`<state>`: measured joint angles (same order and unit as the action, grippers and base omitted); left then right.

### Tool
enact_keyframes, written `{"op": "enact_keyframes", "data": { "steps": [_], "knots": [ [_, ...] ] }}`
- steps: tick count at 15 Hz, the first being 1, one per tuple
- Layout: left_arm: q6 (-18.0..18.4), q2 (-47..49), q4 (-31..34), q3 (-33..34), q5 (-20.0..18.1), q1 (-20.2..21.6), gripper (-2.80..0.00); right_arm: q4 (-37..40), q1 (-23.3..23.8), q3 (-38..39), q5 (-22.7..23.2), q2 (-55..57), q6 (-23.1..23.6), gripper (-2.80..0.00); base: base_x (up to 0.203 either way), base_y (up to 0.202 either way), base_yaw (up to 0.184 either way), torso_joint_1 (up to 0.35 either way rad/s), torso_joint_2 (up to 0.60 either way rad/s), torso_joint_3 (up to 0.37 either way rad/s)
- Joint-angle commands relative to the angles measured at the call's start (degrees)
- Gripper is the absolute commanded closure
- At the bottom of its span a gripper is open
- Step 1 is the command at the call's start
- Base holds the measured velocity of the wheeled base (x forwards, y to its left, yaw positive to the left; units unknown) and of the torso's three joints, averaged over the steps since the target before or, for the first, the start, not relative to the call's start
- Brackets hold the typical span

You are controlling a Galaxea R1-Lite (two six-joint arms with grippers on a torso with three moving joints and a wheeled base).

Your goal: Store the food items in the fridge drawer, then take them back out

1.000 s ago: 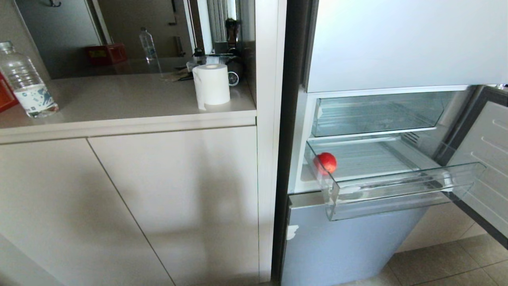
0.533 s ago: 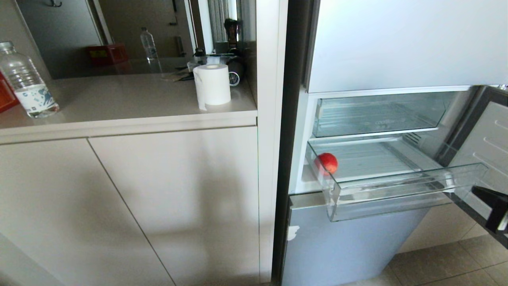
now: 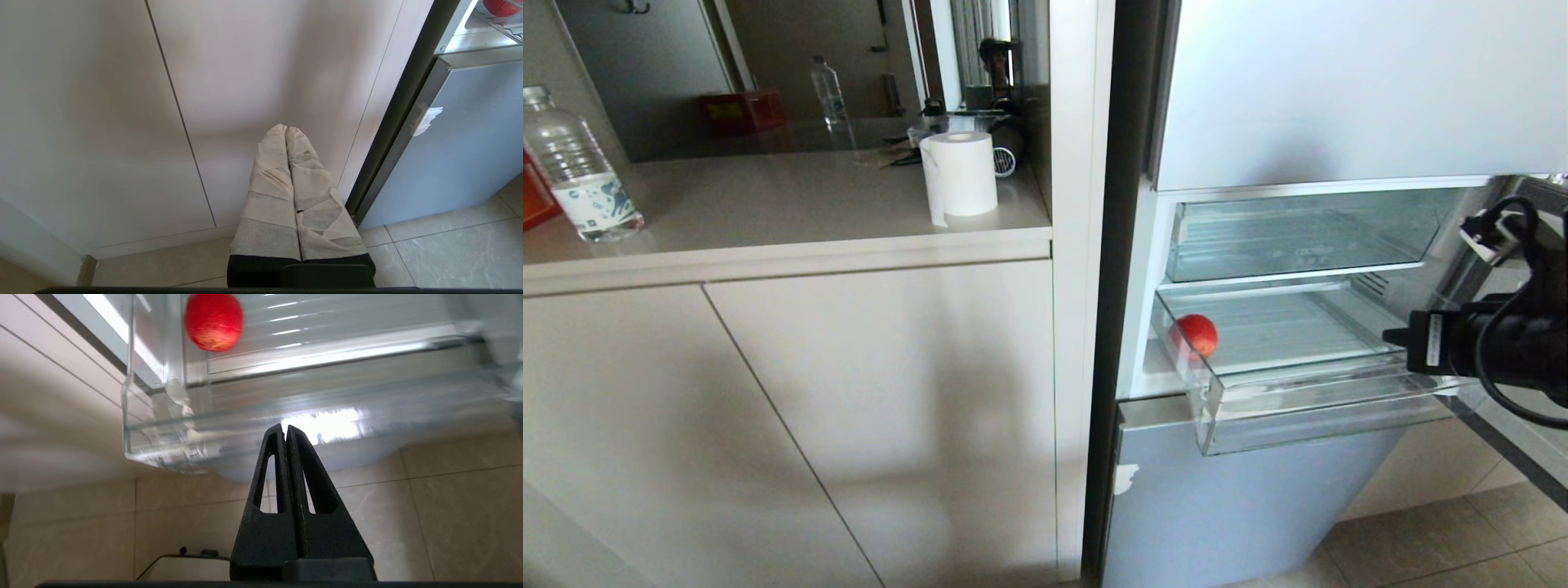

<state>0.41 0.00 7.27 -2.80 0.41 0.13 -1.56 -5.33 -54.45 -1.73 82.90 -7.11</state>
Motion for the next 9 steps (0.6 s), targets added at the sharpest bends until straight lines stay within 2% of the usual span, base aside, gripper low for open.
{"op": "enact_keyframes", "data": {
  "steps": [1,5,9],
  "knots": [
    [0.0,0.0,0.0,0.0,0.0,0.0,0.00,0.2,-2.1,-4.5,0.0,9.0,0.0,0.00,0.000,0.000,0.000,0.000,0.00,0.000],
    [0.0,0.0,0.0,0.0,0.0,0.0,0.00,-0.2,-5.0,-11.4,0.0,18.8,-0.6,0.00,0.000,0.000,0.000,0.000,0.00,0.000],
    [0.0,0.0,0.0,0.0,0.0,0.0,0.00,-7.2,-6.5,-13.2,-0.3,25.9,-0.7,0.00,0.000,0.000,0.000,0.000,0.00,0.000]
  ]
}}
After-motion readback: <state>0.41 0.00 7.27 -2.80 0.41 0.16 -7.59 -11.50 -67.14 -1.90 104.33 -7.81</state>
